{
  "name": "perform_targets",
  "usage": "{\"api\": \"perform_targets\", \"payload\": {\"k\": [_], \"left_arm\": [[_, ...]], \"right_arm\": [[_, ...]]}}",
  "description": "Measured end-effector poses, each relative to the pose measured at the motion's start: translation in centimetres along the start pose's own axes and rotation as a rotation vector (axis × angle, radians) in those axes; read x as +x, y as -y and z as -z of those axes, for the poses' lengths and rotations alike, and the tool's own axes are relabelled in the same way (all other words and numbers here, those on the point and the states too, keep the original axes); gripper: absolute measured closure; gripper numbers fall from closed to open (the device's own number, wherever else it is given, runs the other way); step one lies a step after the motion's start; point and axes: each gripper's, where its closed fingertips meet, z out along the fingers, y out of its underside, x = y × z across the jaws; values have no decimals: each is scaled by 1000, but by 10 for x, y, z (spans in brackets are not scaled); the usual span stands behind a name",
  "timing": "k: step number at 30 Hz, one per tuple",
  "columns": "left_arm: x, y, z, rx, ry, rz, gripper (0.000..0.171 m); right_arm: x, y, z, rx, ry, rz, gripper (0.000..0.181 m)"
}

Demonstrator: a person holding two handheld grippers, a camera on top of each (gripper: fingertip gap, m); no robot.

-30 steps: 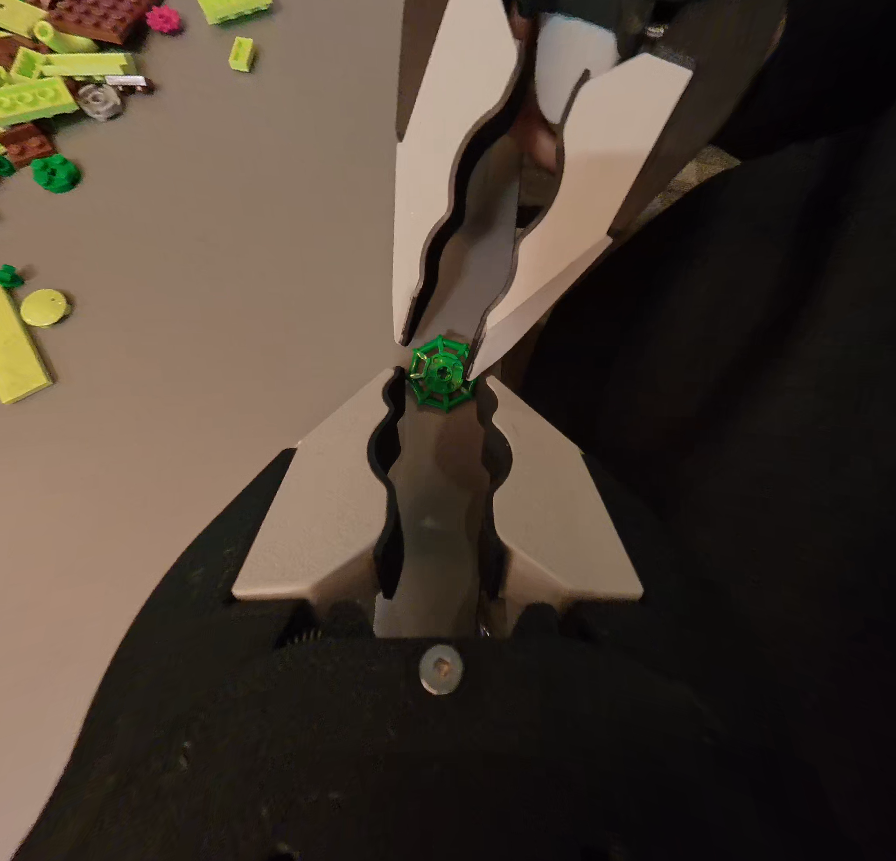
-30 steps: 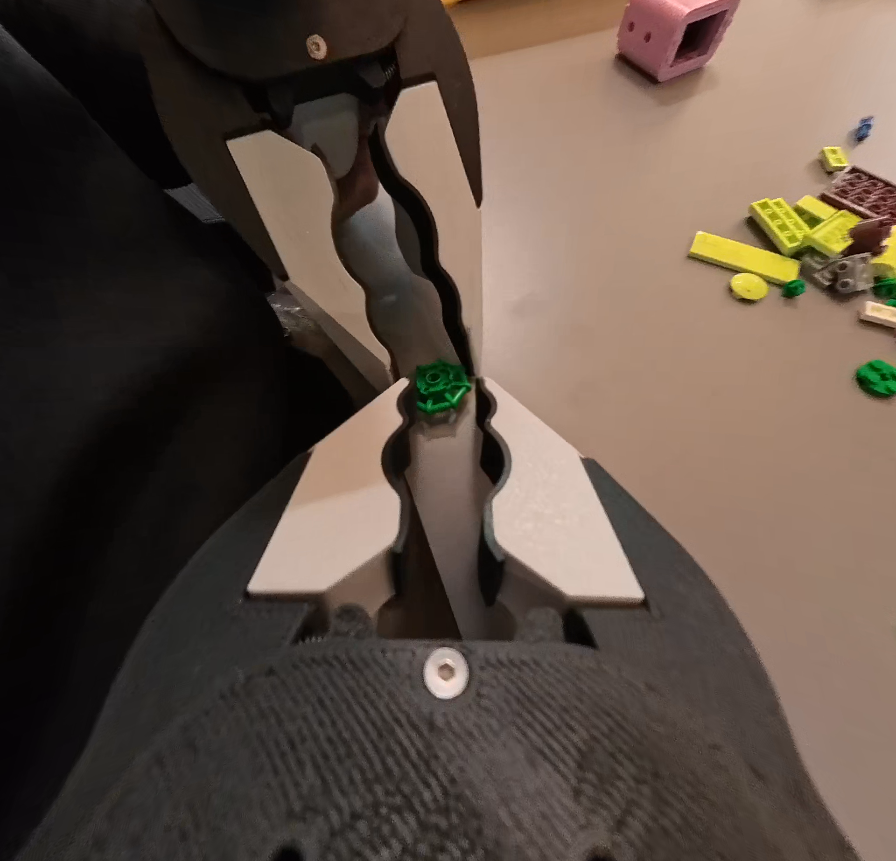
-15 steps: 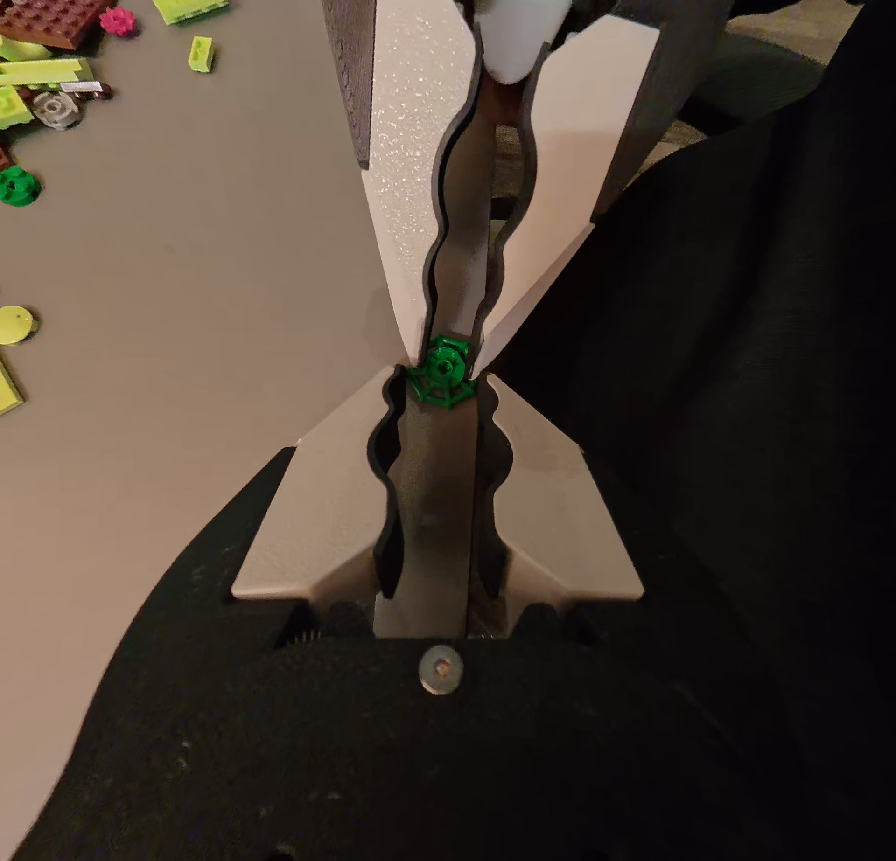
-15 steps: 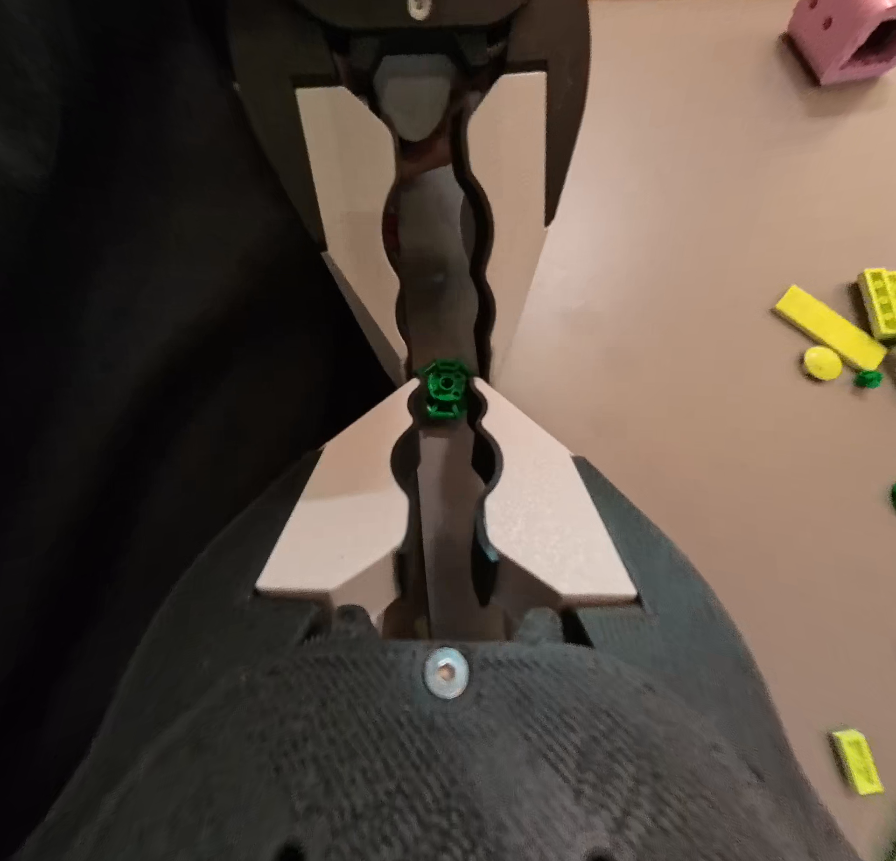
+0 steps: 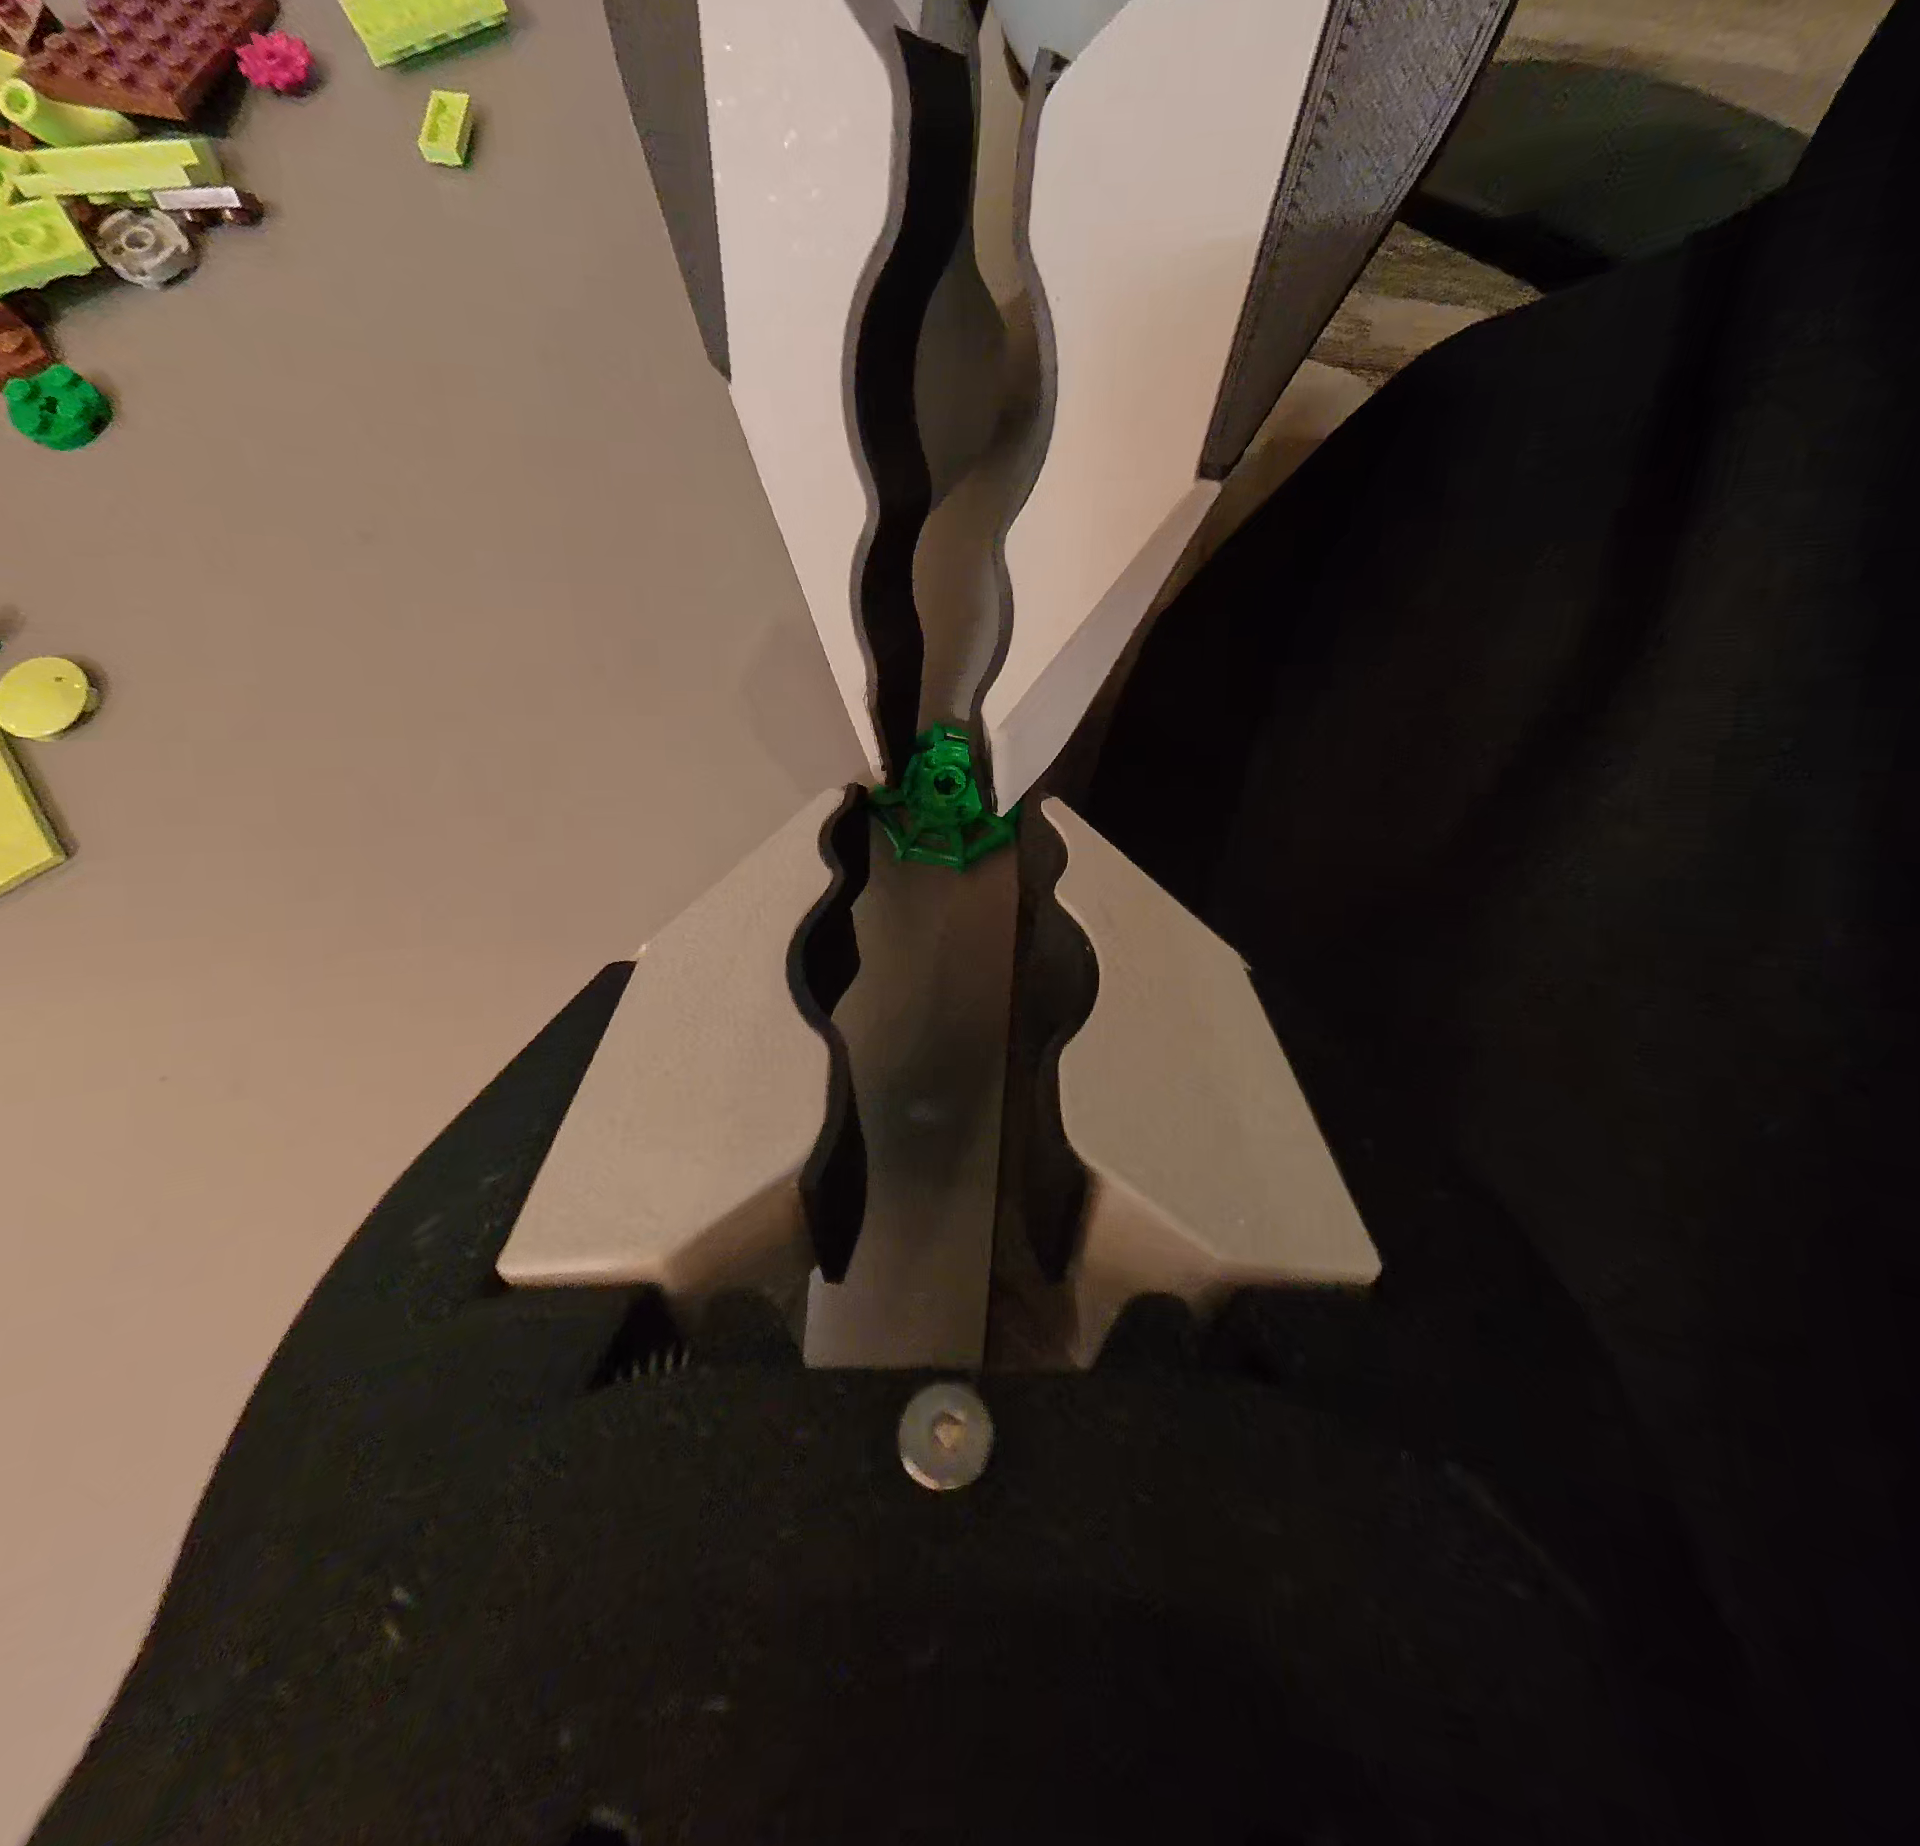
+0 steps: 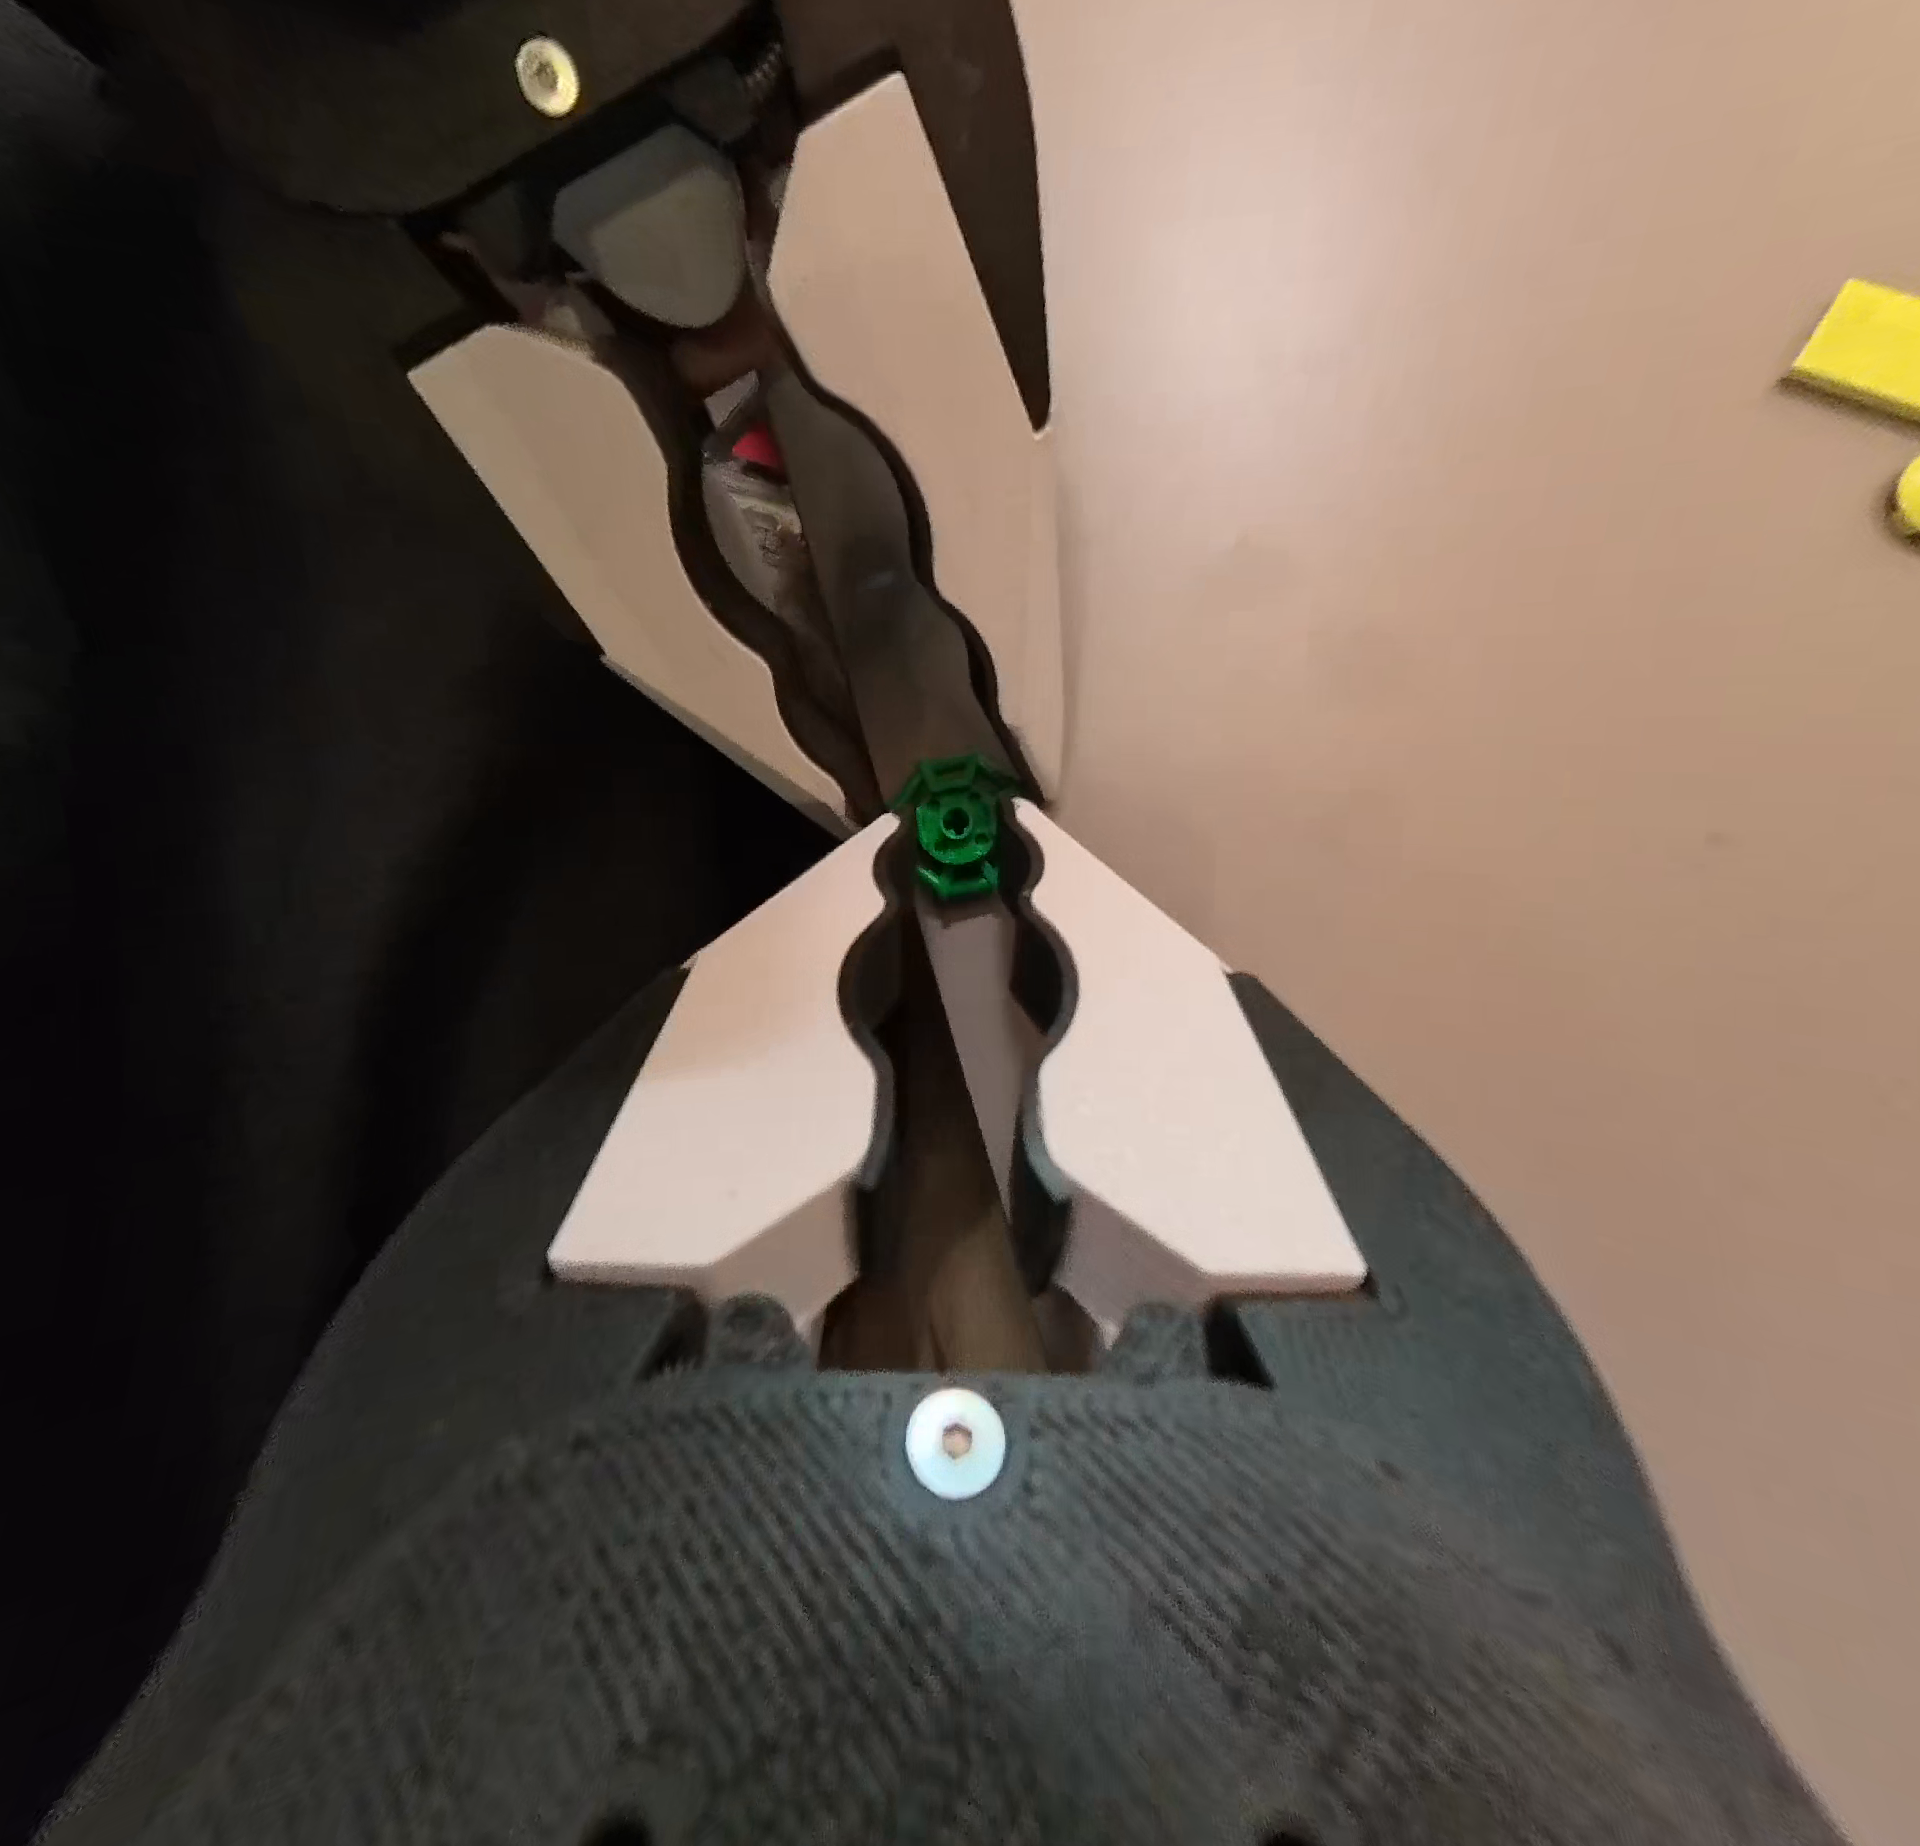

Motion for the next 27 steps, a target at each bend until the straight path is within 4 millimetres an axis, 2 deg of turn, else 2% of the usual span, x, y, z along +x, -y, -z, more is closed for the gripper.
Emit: {"api": "perform_targets", "payload": {"k": [8, 10, 19, 27], "left_arm": [[0, 0, 0, 1, 12, -3, 145], [0, -1, 1, 1, 11, 4, 145], [1, -2, 0, 0, 7, 11, 144], [1, -1, -1, 13, 12, 31, 144]], "right_arm": [[-1, 0, -2, -126, -41, 73, 169], [-1, 1, -2, -88, -47, 111, 169], [-1, 4, -1, 178, -110, 10, 170], [0, 5, 2, 275, -76, -11, 170]]}}
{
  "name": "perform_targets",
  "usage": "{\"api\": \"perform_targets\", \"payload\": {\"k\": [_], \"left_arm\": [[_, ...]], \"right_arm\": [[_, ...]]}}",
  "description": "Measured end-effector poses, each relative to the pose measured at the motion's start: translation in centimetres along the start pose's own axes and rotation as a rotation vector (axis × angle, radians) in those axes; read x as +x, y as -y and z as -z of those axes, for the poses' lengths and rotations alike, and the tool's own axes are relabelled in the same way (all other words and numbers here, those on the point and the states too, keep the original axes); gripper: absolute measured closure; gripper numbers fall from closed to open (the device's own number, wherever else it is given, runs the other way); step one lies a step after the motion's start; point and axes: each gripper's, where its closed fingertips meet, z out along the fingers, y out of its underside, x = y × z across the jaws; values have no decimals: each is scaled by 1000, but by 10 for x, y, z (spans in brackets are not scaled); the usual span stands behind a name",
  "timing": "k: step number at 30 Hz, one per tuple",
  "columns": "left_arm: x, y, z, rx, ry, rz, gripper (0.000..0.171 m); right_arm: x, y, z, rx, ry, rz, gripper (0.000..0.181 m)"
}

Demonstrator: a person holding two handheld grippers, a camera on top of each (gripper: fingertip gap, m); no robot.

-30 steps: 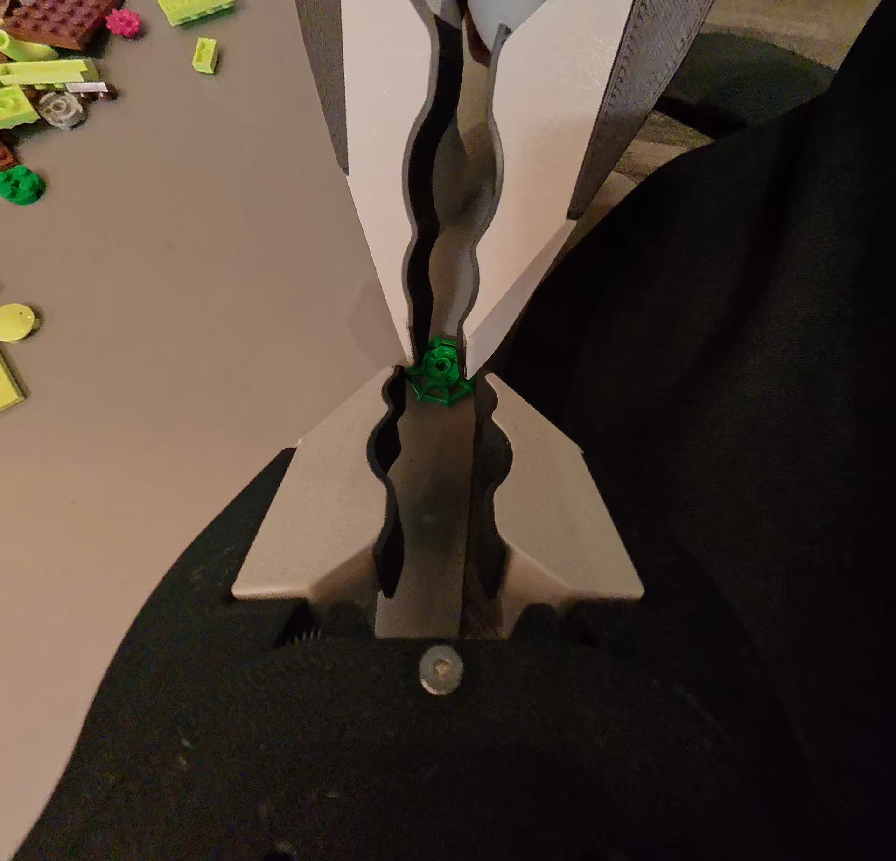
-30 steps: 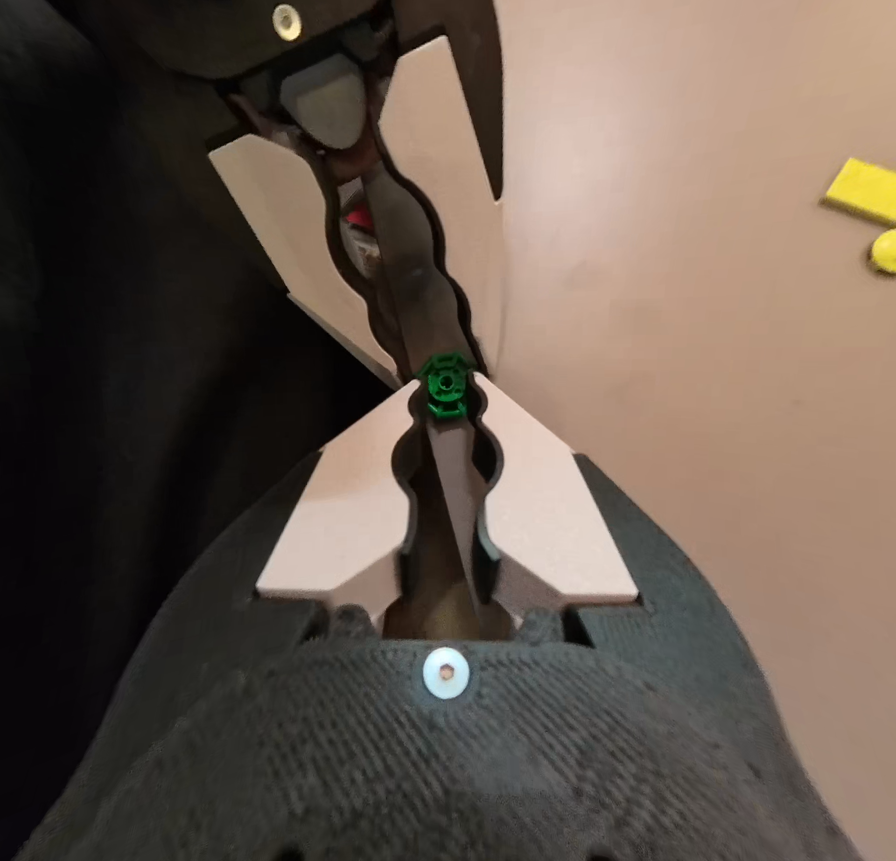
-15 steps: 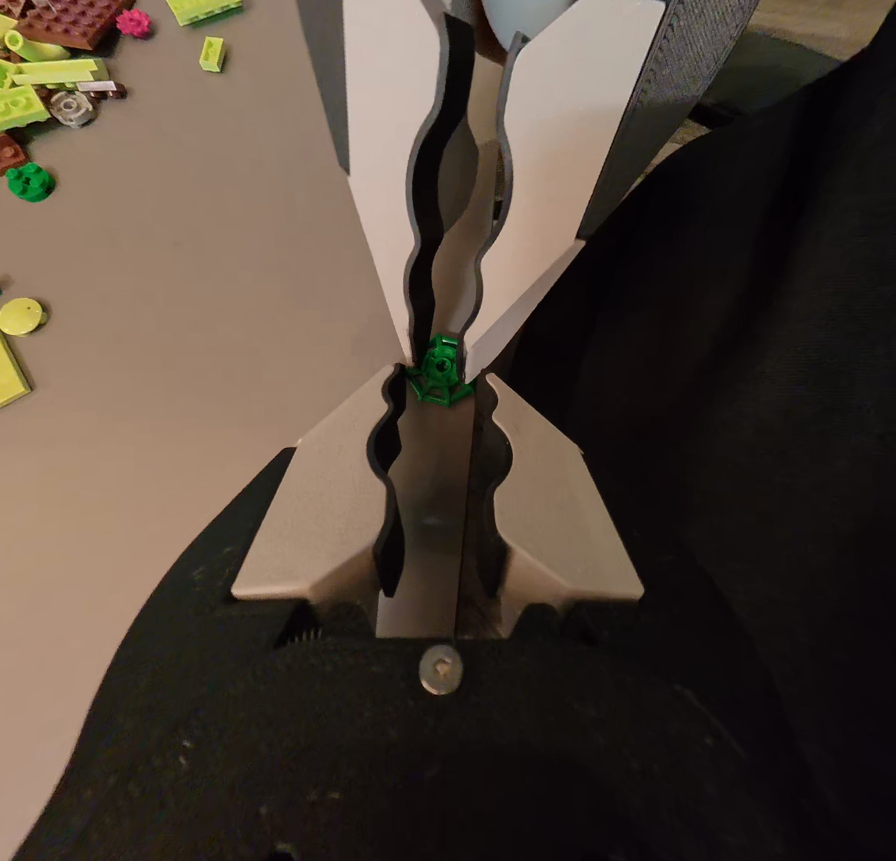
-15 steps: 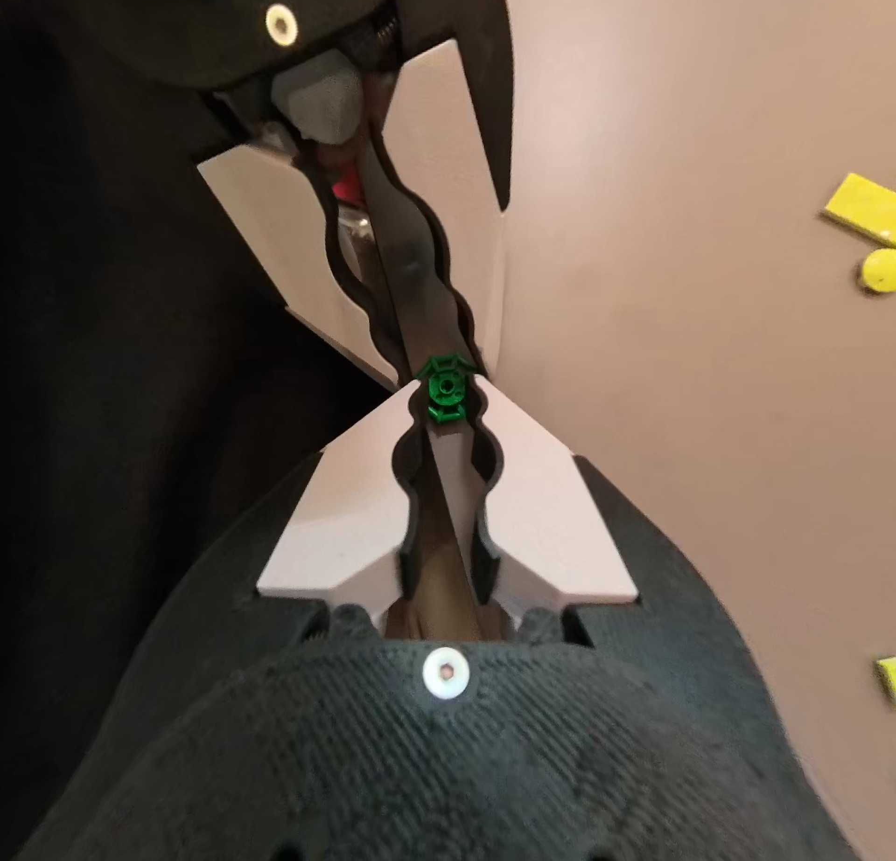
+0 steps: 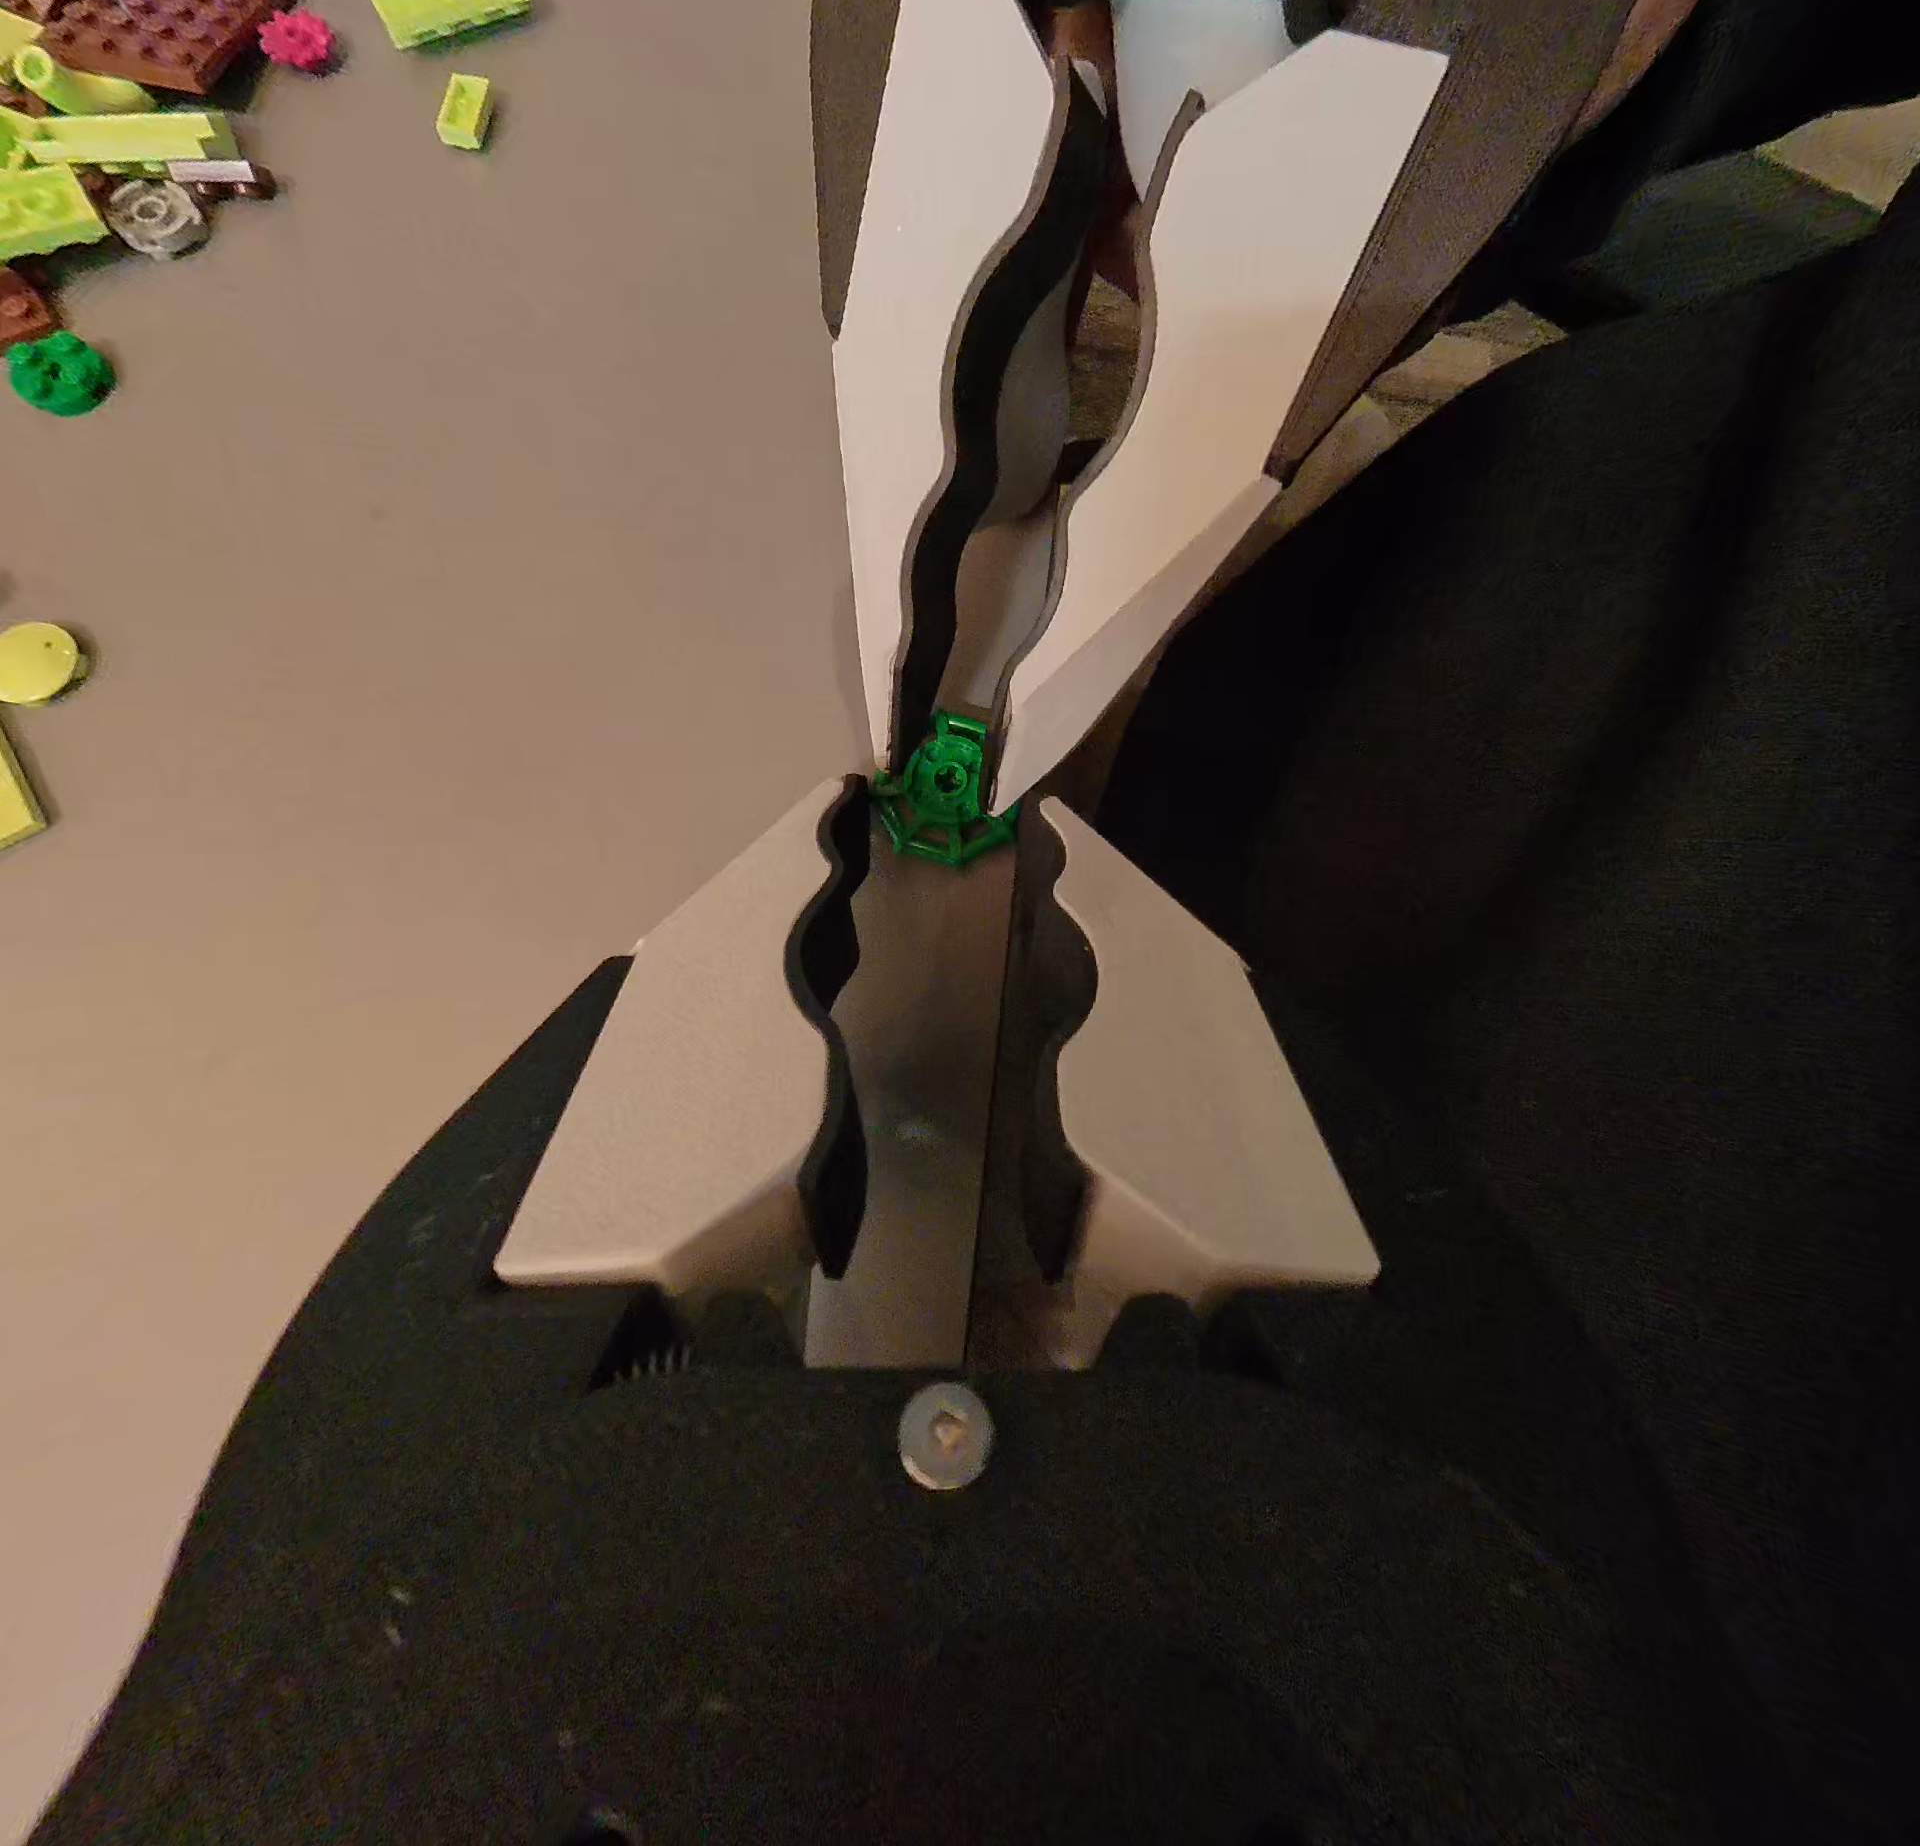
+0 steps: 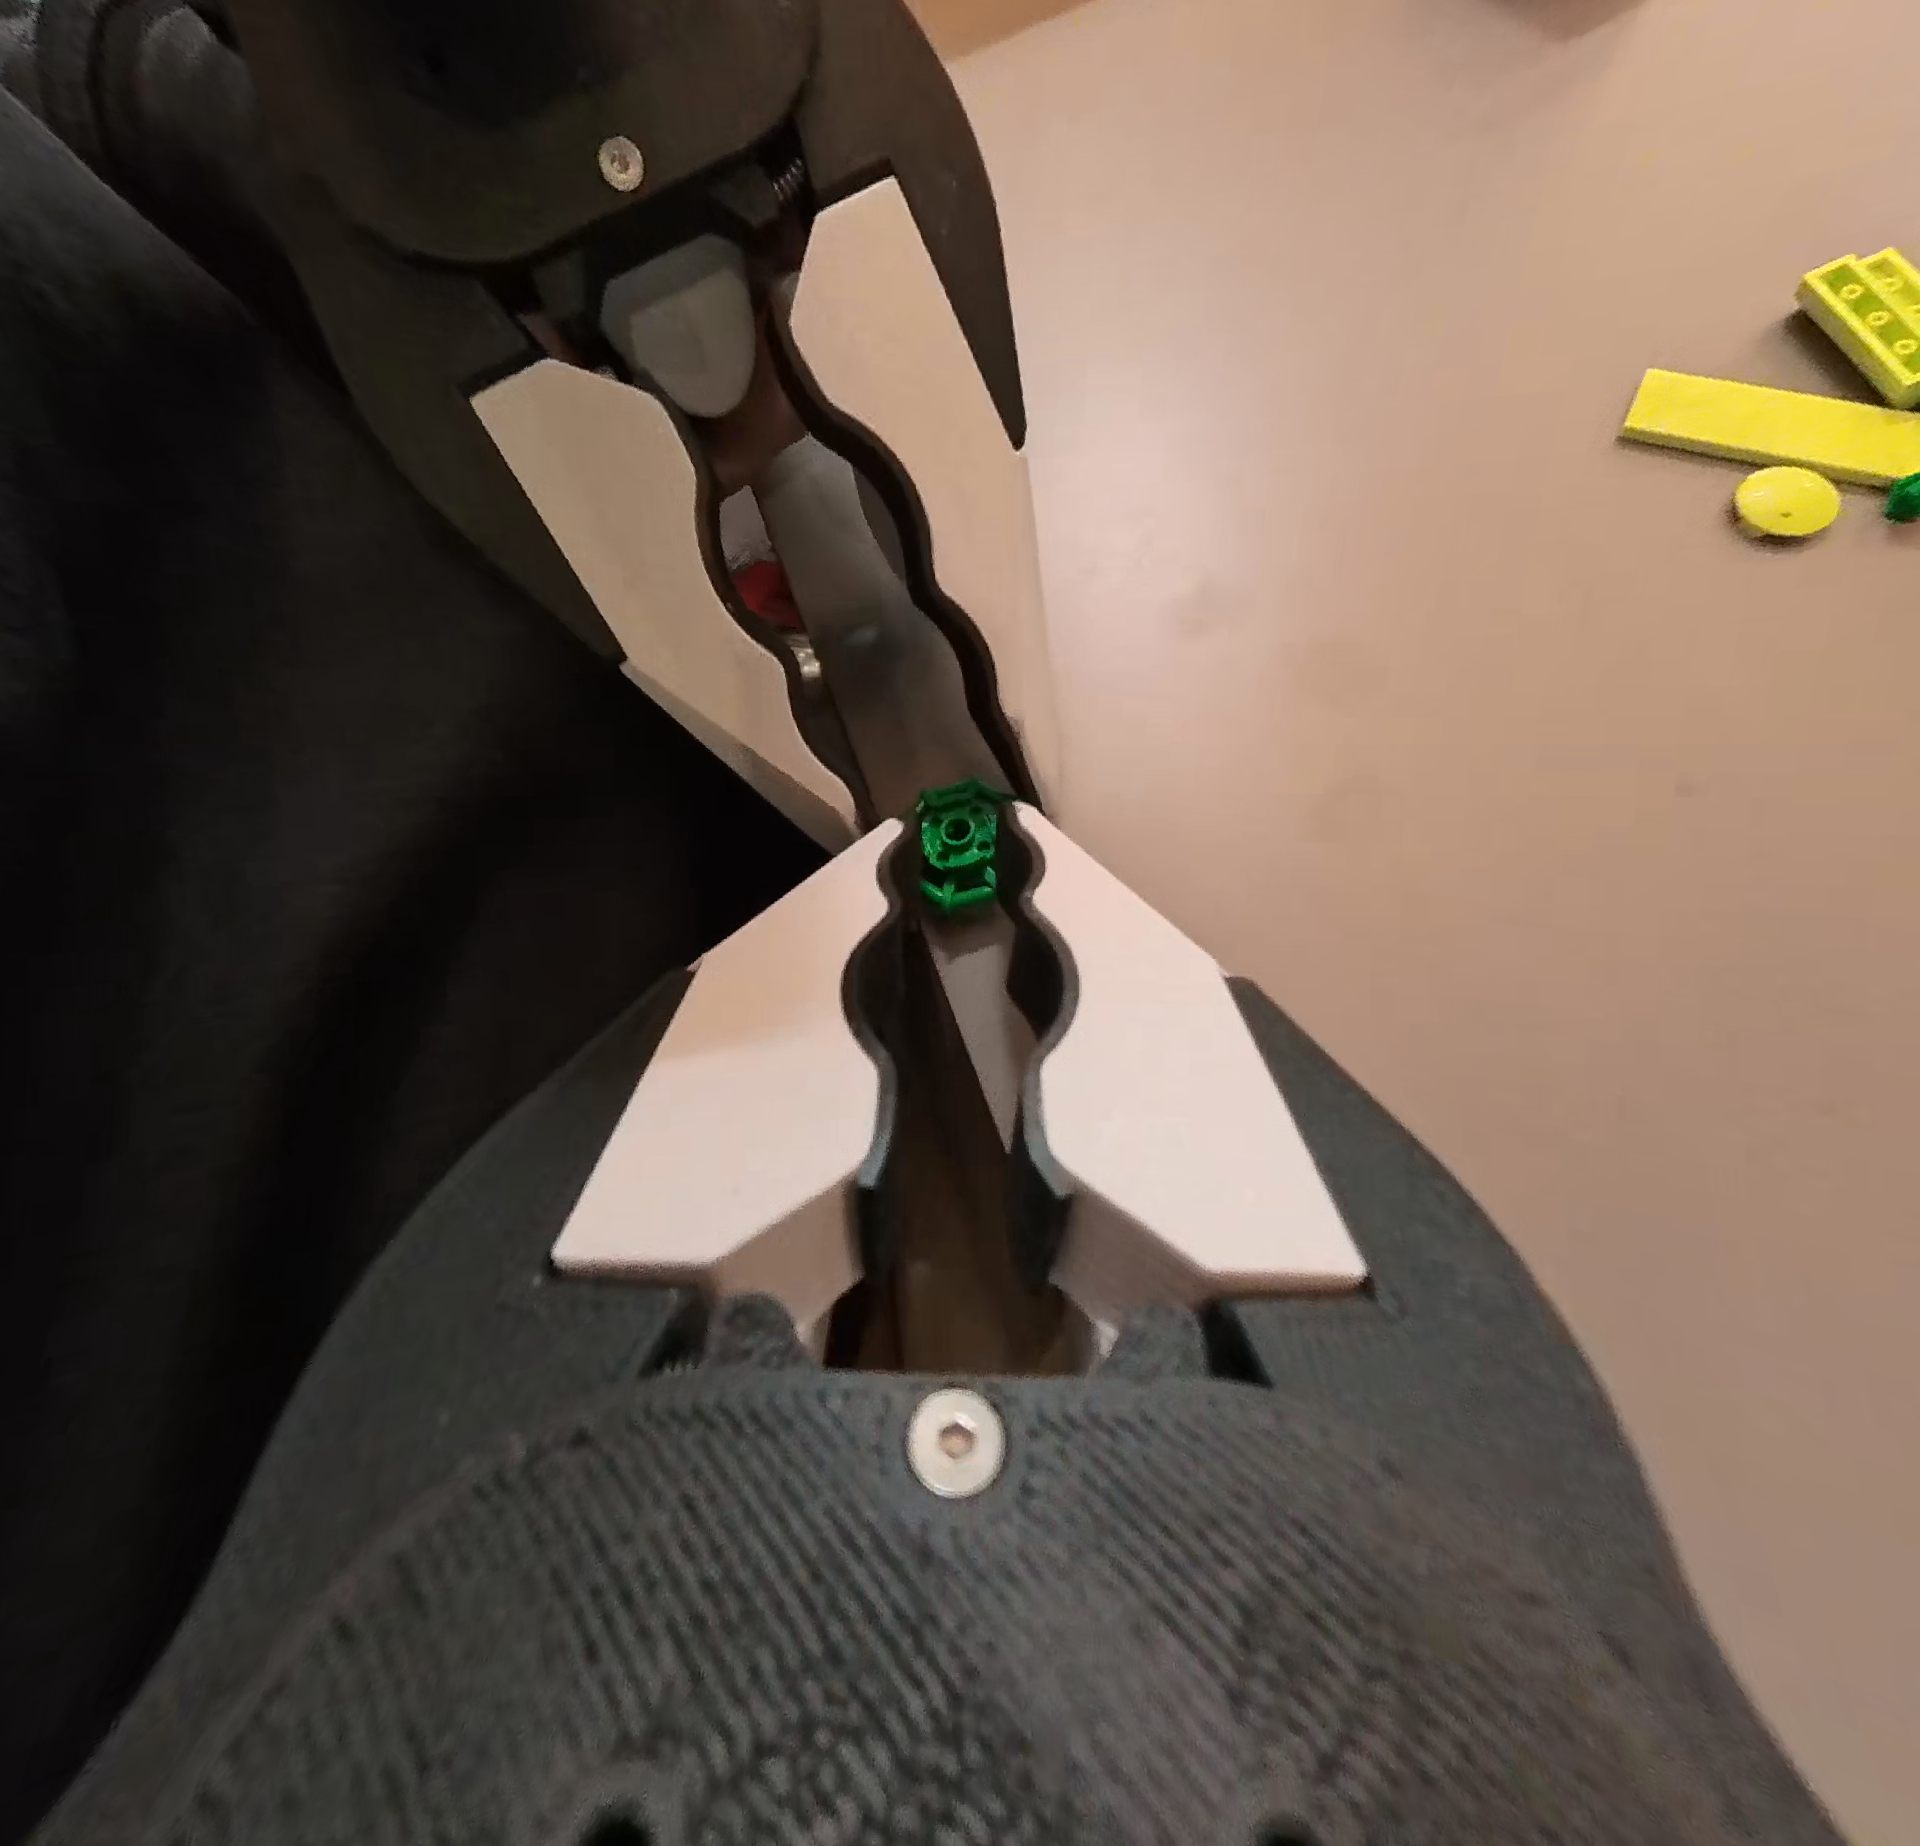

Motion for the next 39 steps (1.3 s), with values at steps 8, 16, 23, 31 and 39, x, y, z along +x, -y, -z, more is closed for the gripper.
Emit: {"api": "perform_targets", "payload": {"k": [8, 16, 23, 31, 39], "left_arm": [[-1, 2, -1, 5, 4, 15, 144], [-44, 49, 42, 405, 73, 199, 144], [-76, 92, 125, 1018, 24, 255, 145], [-74, 102, 118, 1056, 18, 187, 144], [-71, 108, 107, 1067, -69, 218, 144]], "right_arm": [[1, 53, 40, 325, 54, -39, 181], [51, 59, 56, 280, -256, 167, 169], [50, 123, 55, 582, -73, 89, 145], [50, 143, 51, 788, 376, -289, 148], [41, 142, 58, 850, 679, -488, 157]]}}
